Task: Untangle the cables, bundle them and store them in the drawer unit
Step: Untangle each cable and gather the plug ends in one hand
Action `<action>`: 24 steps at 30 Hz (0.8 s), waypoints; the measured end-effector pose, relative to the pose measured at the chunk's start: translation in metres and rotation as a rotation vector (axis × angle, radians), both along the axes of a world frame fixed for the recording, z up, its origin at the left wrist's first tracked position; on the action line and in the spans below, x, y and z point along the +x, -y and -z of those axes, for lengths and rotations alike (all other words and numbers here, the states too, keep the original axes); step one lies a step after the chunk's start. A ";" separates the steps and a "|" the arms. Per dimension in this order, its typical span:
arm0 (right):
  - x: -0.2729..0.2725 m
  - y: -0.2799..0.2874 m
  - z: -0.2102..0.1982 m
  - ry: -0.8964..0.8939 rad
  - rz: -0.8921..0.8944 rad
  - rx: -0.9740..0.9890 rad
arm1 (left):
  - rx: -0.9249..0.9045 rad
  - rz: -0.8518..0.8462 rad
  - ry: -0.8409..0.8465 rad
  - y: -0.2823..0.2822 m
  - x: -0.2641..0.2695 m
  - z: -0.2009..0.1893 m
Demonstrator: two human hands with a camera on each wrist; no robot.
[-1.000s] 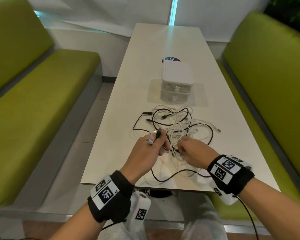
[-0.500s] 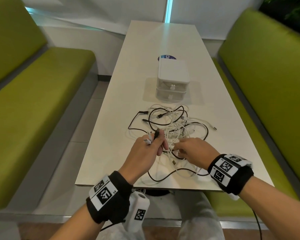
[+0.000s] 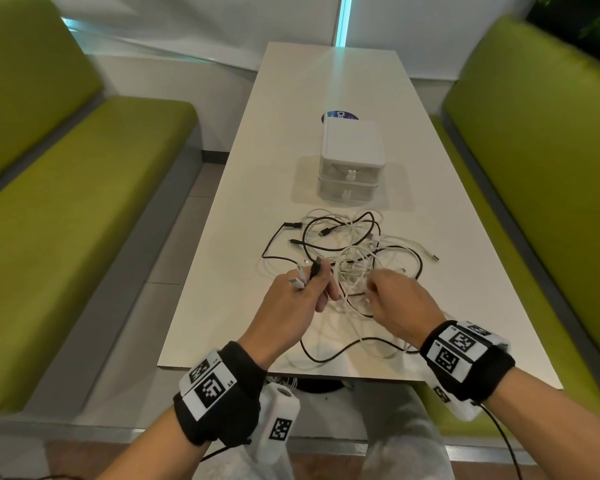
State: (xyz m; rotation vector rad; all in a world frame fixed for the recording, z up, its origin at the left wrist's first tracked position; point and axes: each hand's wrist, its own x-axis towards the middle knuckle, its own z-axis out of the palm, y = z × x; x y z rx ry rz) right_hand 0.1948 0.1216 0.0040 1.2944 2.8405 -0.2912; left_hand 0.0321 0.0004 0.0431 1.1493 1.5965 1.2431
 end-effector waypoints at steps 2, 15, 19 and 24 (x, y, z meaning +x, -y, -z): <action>-0.002 0.002 -0.010 -0.122 0.099 0.036 | 0.002 -0.015 0.001 0.000 -0.003 0.001; -0.019 0.029 -0.046 -0.470 -0.074 0.044 | 0.070 -0.096 -0.083 -0.013 0.005 -0.001; -0.022 0.025 -0.044 -0.453 -0.092 -0.005 | 0.041 0.002 -0.353 -0.012 -0.002 -0.001; -0.024 0.022 -0.044 -0.425 -0.117 -0.047 | 0.130 0.089 -0.453 -0.005 0.003 0.004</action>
